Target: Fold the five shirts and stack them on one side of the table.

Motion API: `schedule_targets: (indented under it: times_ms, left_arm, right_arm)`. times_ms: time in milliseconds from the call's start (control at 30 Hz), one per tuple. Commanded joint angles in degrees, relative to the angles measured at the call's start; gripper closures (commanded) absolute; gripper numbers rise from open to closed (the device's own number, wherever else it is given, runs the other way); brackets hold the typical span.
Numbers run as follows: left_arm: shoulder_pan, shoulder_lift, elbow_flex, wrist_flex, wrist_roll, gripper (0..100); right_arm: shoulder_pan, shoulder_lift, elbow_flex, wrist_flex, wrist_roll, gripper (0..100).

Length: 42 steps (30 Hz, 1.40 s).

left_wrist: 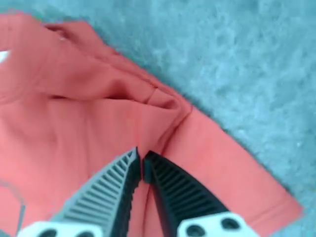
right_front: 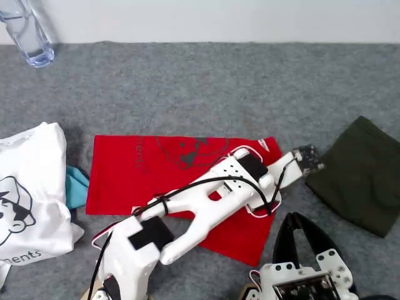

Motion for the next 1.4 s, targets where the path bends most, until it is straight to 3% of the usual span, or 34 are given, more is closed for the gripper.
schedule_targets:
  times_ms: [0,433,600,967,1100,1367]
  left_arm:
    - [0.18,-5.01,-2.24,0.7,2.64,99]
    - [4.75,-4.92,-1.27,1.58,4.66,97]
    - [2.73,-5.54,-1.36,6.95,8.0,79]
    - [1.32,-15.56,2.07,18.29,2.29,82]
    - [3.16,-22.33,13.05,15.91,0.79,82]
    - [5.8,-34.64,36.0,2.73,0.7,77]
  right_arm:
    - [-4.35,-3.03,-0.44,2.07,0.62,99.0]
    - [-4.35,-3.03,-0.44,2.15,0.62,98.8]
    - [-4.35,-3.03,-0.44,2.15,0.62,98.7]
    - [-4.35,-3.03,-0.44,2.24,0.62,98.7]
    - [-4.35,-3.03,-0.44,2.24,0.62,98.7]
    - [-4.35,-3.03,-0.44,2.24,0.62,98.7]
